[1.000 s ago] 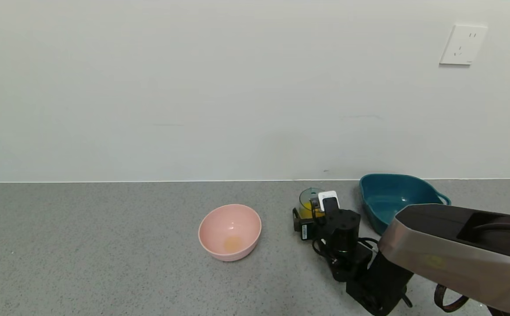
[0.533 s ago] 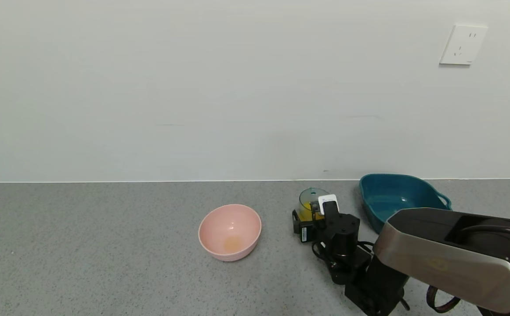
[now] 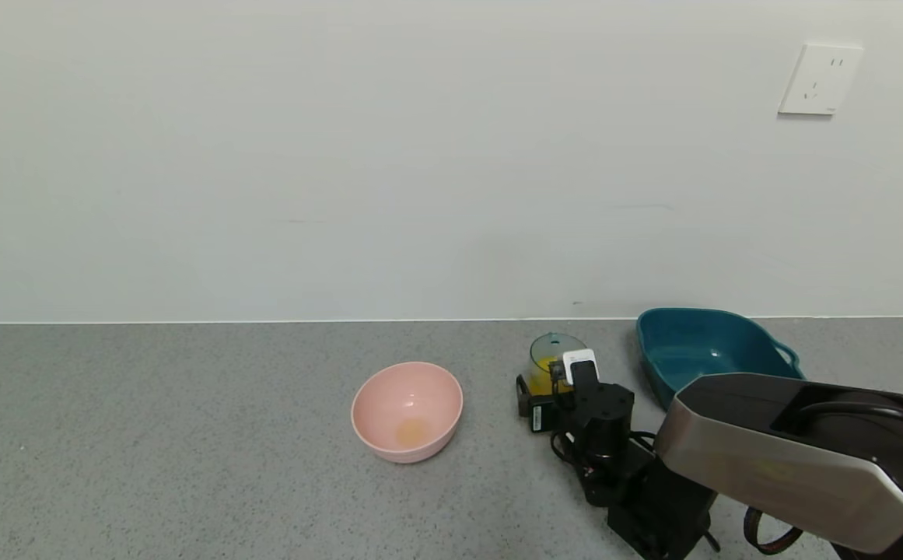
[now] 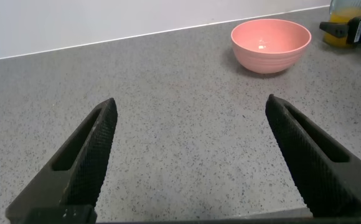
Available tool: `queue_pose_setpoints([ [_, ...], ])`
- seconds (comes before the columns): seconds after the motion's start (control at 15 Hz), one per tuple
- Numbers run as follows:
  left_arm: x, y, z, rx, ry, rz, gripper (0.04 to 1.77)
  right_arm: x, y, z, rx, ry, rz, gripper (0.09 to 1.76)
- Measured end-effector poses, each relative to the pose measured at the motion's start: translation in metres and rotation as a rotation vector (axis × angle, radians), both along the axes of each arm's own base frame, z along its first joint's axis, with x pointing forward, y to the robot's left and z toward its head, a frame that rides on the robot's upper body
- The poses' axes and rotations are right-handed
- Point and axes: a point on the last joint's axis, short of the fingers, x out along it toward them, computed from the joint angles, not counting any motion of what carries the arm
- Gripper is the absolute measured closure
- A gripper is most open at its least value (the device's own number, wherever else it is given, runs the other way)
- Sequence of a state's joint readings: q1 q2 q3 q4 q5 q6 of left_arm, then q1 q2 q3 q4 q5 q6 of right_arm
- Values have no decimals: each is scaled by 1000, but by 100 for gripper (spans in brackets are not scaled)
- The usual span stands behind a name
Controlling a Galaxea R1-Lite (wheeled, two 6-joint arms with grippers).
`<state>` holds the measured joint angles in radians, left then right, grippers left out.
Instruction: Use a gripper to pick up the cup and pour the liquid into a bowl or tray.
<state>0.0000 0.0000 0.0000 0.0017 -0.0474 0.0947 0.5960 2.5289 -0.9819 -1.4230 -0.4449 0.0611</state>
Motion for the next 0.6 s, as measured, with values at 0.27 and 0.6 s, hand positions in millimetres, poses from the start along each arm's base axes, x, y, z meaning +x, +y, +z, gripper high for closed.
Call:
queue_pose_setpoints([
  [0.27,0,0,0,0,0,0,9,2,1,-2,7,1,5,14],
  [0.6,0,0,0,0,0,0,9,6,0,-1,11,-7,-1,14],
])
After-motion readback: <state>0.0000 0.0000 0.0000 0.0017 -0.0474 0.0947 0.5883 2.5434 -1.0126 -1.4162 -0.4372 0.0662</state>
